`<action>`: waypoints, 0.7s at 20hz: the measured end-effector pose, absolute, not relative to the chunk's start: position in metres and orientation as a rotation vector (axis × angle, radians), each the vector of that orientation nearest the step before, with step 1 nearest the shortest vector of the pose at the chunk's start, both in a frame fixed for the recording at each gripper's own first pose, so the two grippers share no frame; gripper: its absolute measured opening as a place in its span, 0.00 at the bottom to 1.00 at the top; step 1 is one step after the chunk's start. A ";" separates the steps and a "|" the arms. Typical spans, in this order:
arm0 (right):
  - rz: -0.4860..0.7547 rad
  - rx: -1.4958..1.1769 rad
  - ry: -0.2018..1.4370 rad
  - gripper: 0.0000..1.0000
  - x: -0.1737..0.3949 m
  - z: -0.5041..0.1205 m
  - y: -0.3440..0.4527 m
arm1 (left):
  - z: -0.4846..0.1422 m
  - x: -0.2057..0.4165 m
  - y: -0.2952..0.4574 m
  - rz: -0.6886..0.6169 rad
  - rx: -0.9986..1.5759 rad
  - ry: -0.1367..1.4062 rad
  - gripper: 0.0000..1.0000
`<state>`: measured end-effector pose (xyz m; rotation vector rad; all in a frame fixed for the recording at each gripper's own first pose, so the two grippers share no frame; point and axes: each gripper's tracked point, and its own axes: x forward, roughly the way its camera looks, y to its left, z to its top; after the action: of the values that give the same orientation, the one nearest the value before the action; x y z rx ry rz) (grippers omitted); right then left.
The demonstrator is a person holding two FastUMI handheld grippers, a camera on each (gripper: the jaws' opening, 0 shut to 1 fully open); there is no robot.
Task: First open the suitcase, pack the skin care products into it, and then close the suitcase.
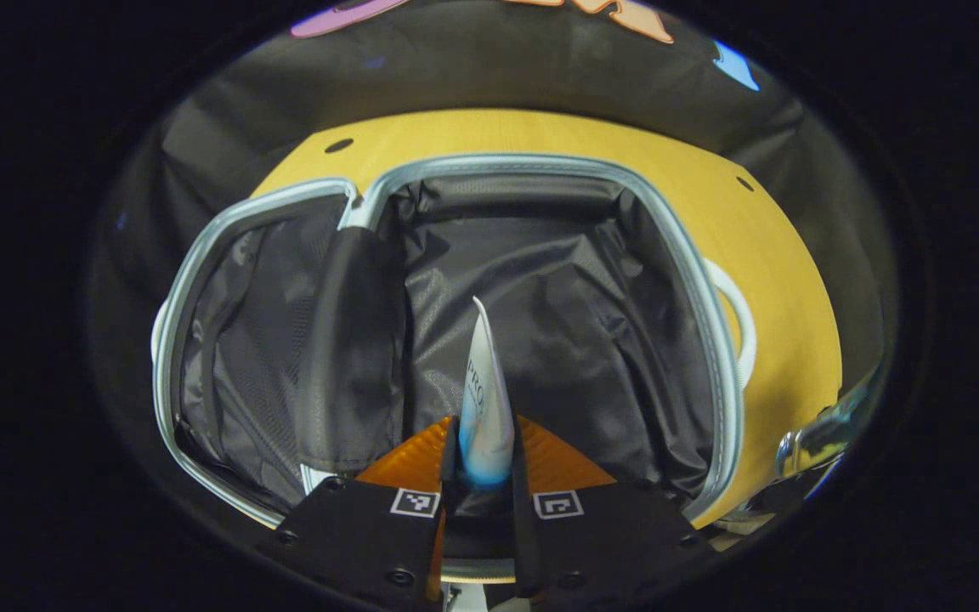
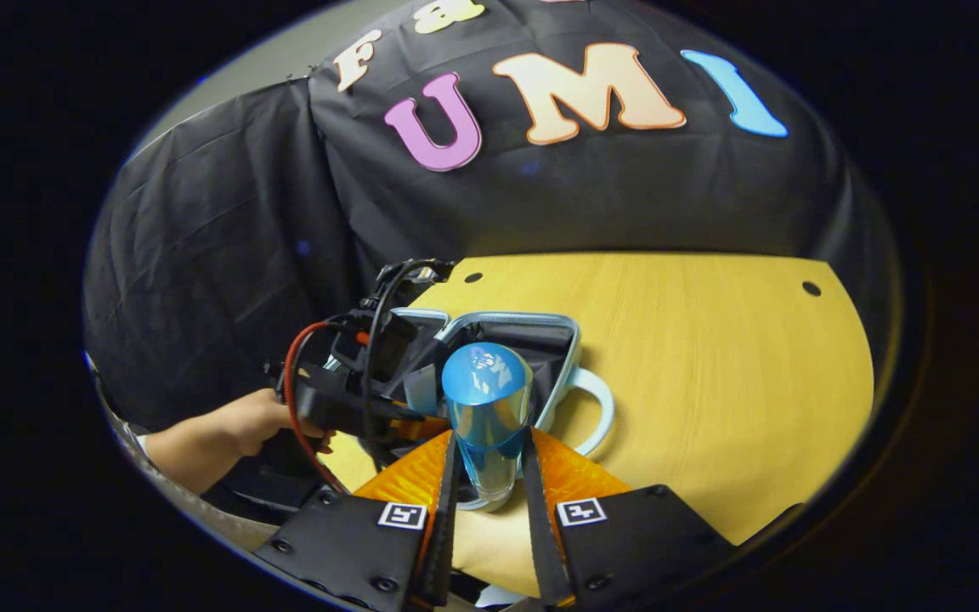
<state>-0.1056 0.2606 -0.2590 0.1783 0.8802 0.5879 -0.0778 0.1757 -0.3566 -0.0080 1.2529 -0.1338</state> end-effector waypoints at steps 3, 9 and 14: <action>0.564 0.193 0.934 0.41 -0.104 -0.267 0.274 | -0.364 -0.074 0.178 -0.163 -0.016 1.281 0.29; 0.529 0.167 1.041 0.41 -0.103 -0.307 0.309 | -0.320 -0.060 0.161 -0.322 -0.142 1.156 0.88; 0.463 0.146 1.157 0.38 -0.107 -0.360 0.328 | -0.275 -0.041 0.211 -0.291 -0.248 1.037 0.88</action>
<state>-0.1066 0.3279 -0.3601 0.1458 1.1565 0.4626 -0.0409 0.2110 -0.2751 -0.2481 1.0368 -0.2909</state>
